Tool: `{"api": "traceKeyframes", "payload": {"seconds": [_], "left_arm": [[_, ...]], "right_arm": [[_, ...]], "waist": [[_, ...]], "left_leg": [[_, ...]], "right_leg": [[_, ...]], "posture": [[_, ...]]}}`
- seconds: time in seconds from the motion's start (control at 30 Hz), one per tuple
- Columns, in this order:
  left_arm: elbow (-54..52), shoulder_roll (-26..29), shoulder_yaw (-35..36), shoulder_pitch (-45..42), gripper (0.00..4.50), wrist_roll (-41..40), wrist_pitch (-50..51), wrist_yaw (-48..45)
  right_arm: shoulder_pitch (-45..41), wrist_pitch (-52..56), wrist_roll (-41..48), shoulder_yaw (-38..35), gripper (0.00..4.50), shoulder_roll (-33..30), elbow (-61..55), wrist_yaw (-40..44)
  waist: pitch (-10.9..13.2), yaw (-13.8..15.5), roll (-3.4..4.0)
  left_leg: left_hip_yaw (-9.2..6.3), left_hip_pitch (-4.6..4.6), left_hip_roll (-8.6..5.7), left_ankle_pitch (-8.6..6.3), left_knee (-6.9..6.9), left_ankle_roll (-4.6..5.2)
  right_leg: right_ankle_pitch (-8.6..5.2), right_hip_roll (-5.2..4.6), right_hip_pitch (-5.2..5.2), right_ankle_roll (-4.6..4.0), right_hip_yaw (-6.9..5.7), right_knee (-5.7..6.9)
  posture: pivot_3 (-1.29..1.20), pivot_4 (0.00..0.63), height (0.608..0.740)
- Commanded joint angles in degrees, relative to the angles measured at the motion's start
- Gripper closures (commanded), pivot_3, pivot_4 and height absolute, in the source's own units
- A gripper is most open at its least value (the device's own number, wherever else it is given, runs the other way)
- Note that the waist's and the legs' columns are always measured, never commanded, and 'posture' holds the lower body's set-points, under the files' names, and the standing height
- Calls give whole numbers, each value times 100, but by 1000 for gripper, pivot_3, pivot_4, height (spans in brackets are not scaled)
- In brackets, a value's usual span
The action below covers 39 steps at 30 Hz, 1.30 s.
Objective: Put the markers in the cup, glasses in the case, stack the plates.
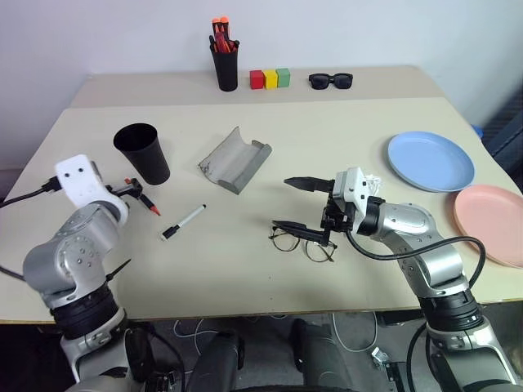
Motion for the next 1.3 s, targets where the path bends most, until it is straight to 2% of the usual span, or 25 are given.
{"api": "traceKeyframes", "payload": {"seconds": [0.03, 0.33, 0.5, 0.67, 0.8, 1.03, 1.17, 1.23, 1.3], "left_arm": [[283, -28, -165, -196, 0, 283, -220, 35], [775, -430, -356, -439, 0, 769, -324, 274], [904, -652, -150, -584, 0, 842, -83, 408], [881, -720, -97, -593, 2285, 936, -23, 379], [848, -696, -145, -636, 4464, 1141, 193, 469], [570, -432, -125, -434, 4491, 1695, -117, 623], [332, -230, 43, -44, 4491, 1917, -1203, 541], [306, -110, 58, 95, 4491, 1865, -2105, 222], [330, -98, 223, 131, 4491, 1416, -3113, -457]], "right_arm": [[50, -101, 16, -62, 55, 9, -264, -68], [152, -32, -27, -36, 55, -20, -412, -166], [98, -7, -39, -51, 55, -56, -390, -171], [85, -2, -38, -54, 0, -84, -380, -171], [67, -19, -59, -39, 0, -85, -348, -173], [35, -43, -86, -46, 0, -84, -283, -152], [31, -80, -99, -64, 0, -96, -223, -119], [1, -83, -92, -58, 0, -75, -192, -115], [-29, -90, -98, -47, 0, -61, -168, -113]], "waist": [[0, -11, 0], [0, 1, 0], [0, 4, -1], [0, -4, -1], [0, -1, -1], [0, -18, -1], [0, -14, -1], [0, 2, -1], [-1, 44, -1]], "left_leg": [[0, 0, 0, 0, -1, 0], [0, -1, 0, 0, 0, -1], [0, -2, 0, 1, 0, -2], [0, -2, 0, 1, 0, -2], [0, -2, 0, 1, 0, -2], [0, -2, 0, 1, 0, -2], [0, -2, 1, 1, -3, -3], [1, -2, 1, 1, -2, -4], [0, -5, 0, 3, -1, -8]], "right_leg": [[0, 0, 0, 0, 0, 0], [0, 0, 0, 1, 0, -1], [0, 0, 0, 1, 0, -1], [0, 0, -1, 1, 0, -2], [0, 0, 0, 1, 0, -2], [1, 0, 0, 1, 0, -2], [0, 0, -4, 1, 0, -2], [1, -1, -4, 1, 0, -2], [1, -1, -3, 0, 0, -3]], "posture": [[0, 150, 740], [0, 150, 740], [0, 150, 740], [0, 150, 740], [0, 150, 740], [0, 150, 740], [0, 150, 740], [0, 150, 740], [0, 150, 740]]}}
